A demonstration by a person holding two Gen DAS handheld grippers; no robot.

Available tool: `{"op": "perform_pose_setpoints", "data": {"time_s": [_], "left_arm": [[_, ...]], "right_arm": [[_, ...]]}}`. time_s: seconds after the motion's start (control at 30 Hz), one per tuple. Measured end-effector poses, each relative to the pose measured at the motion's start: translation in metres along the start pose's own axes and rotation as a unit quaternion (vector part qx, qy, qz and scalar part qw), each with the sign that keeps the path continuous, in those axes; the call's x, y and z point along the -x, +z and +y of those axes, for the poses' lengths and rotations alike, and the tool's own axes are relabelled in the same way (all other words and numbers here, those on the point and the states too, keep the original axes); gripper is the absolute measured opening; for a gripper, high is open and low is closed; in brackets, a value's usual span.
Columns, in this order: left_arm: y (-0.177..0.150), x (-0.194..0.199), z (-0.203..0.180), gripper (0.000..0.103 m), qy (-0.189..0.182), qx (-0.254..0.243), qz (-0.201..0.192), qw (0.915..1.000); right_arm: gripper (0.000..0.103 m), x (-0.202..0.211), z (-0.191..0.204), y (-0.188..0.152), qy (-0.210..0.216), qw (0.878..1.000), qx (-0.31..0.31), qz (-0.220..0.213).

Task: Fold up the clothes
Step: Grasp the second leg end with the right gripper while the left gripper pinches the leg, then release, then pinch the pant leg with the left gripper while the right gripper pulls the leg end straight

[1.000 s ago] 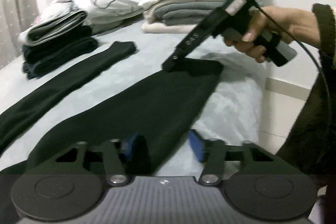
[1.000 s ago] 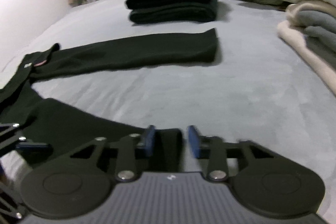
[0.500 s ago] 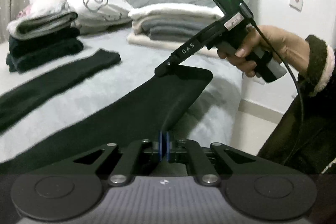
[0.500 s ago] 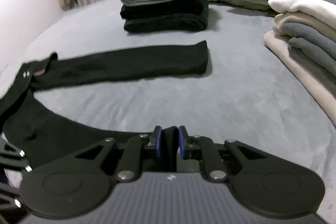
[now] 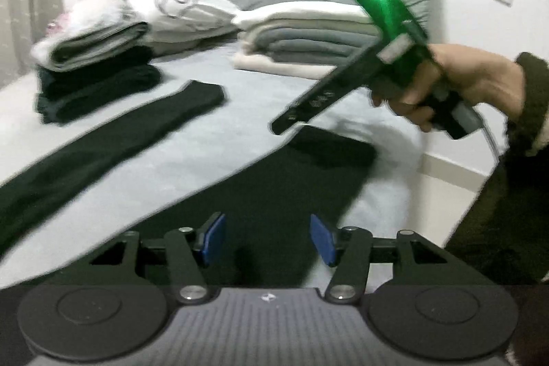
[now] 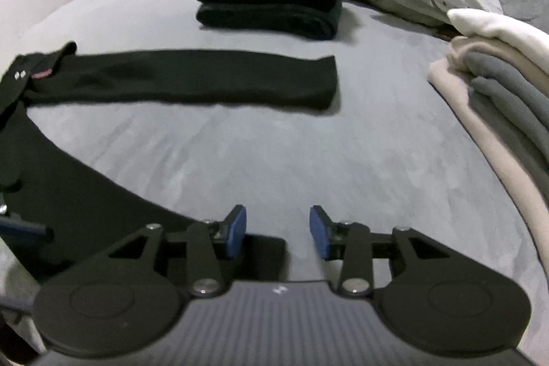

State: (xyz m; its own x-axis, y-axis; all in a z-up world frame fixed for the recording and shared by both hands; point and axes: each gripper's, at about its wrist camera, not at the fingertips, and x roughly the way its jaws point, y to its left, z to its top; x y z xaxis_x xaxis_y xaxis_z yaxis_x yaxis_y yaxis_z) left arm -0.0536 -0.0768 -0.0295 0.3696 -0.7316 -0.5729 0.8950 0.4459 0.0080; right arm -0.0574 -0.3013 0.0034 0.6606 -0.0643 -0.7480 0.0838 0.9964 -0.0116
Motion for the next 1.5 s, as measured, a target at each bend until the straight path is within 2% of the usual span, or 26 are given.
{"op": "perform_pose_setpoints", "data": {"time_s": [0.13, 0.23, 0.33, 0.47, 0.53, 0.63, 0.67, 0.8, 0.97, 1.1, 1.23, 1.37, 1.5], "left_arm": [[-0.008, 0.015, 0.025, 0.056, 0.041, 0.014, -0.009, 0.9990], [-0.017, 0.023, 0.043, 0.056, 0.071, 0.028, -0.004, 0.9971], [-0.026, 0.030, 0.057, 0.056, 0.086, 0.048, 0.000, 0.9951], [-0.036, 0.030, 0.065, 0.056, 0.084, 0.072, 0.009, 0.9939], [-0.041, 0.023, 0.062, 0.056, 0.065, 0.083, 0.018, 0.9943], [-0.043, 0.013, 0.041, 0.060, 0.057, 0.049, 0.026, 0.9968], [-0.042, 0.012, 0.034, 0.061, 0.056, 0.032, 0.027, 0.9976], [-0.036, 0.015, 0.041, 0.062, 0.045, 0.042, 0.009, 0.9981], [-0.021, 0.017, 0.066, 0.062, 0.075, 0.033, 0.004, 0.9967], [-0.009, 0.014, 0.108, 0.062, 0.106, 0.034, 0.011, 0.9938], [-0.012, 0.008, 0.144, 0.062, 0.135, 0.043, 0.018, 0.9898], [-0.017, -0.001, 0.169, 0.062, 0.132, 0.066, 0.014, 0.9890], [-0.019, -0.016, 0.185, 0.060, 0.133, 0.067, 0.011, 0.9888]], "right_arm": [[0.048, 0.000, 0.019, 0.007, 0.018, 1.000, 0.009, -0.018], [0.048, -0.006, 0.037, 0.010, 0.037, 0.999, 0.012, -0.029], [0.048, -0.013, 0.056, 0.011, 0.067, 0.997, 0.018, -0.033], [0.048, -0.018, 0.079, 0.008, 0.100, 0.994, 0.032, -0.031], [0.048, -0.021, 0.087, 0.004, 0.101, 0.994, 0.047, -0.021], [0.048, -0.025, 0.091, -0.003, 0.094, 0.994, 0.064, -0.008], [0.049, -0.026, 0.088, -0.006, 0.092, 0.994, 0.066, -0.005], [0.052, -0.024, 0.061, -0.011, 0.083, 0.996, 0.034, -0.002], [0.051, -0.026, 0.036, -0.001, 0.056, 0.998, -0.005, -0.015], [0.051, -0.044, 0.017, 0.022, 0.041, 0.998, -0.050, -0.016], [0.051, -0.064, -0.002, 0.042, 0.044, 0.992, -0.111, -0.028], [0.051, -0.085, -0.015, 0.053, 0.034, 0.987, -0.154, -0.024], [0.050, -0.100, -0.025, 0.061, 0.027, 0.980, -0.196, -0.032]]}}
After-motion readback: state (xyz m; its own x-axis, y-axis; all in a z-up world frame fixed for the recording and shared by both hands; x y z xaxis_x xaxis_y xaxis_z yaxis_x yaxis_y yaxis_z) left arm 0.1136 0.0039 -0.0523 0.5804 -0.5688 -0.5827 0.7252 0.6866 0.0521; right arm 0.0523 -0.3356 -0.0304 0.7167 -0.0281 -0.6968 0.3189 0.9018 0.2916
